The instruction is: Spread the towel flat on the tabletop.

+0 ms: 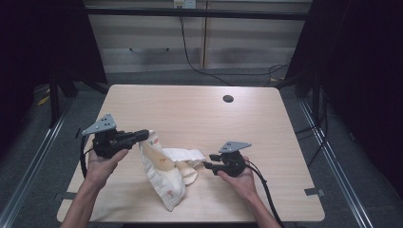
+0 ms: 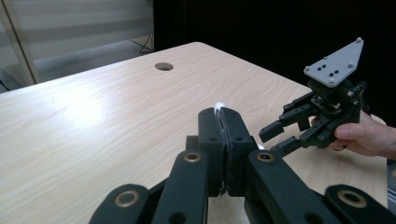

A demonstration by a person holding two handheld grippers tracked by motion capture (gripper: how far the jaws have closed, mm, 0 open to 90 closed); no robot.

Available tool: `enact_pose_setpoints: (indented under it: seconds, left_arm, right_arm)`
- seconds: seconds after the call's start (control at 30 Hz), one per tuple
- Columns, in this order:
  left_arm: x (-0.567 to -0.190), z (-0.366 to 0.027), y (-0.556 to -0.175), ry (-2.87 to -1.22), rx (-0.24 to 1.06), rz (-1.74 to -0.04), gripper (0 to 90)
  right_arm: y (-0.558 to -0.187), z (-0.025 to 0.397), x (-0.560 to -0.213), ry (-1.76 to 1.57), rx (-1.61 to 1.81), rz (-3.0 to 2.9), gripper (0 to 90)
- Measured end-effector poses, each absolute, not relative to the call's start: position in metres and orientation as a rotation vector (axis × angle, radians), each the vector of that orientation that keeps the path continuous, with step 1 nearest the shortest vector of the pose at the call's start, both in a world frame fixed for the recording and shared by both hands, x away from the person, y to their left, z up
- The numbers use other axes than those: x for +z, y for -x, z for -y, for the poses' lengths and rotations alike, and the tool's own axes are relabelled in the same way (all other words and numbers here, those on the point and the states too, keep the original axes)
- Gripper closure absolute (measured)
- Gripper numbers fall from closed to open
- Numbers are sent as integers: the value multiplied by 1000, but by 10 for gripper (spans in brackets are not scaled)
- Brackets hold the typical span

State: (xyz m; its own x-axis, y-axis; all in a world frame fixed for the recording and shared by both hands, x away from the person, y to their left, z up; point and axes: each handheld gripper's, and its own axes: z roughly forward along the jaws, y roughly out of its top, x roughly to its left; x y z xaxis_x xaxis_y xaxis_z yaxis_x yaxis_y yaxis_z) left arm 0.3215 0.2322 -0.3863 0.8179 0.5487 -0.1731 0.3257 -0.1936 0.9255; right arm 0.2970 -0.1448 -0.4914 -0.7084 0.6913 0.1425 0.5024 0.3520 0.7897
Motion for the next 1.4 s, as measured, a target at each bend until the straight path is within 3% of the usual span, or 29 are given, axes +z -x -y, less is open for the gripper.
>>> enact_pose_setpoints:
  seconds: [0.57, 0.73, 0.77, 1.4]
  left_arm:
    - [-402, -250, -327, -1786, 228, -743, 886]
    - [-404, -252, -328, -1789, 228, -753, 886]
    - [-404, -252, -328, -1788, 226, -755, 885]
    - [-394, -255, -324, -1747, 286, -744, 886]
  right_arm:
    - [-309, 132, -507, -1091, 1298, -2408, 680]
    - [-313, 135, -509, -1105, 1317, -2381, 751]
    - [-312, 136, -508, -1109, 1326, -2373, 837]
    - [-305, 176, -441, -1047, 1425, -2208, 869]
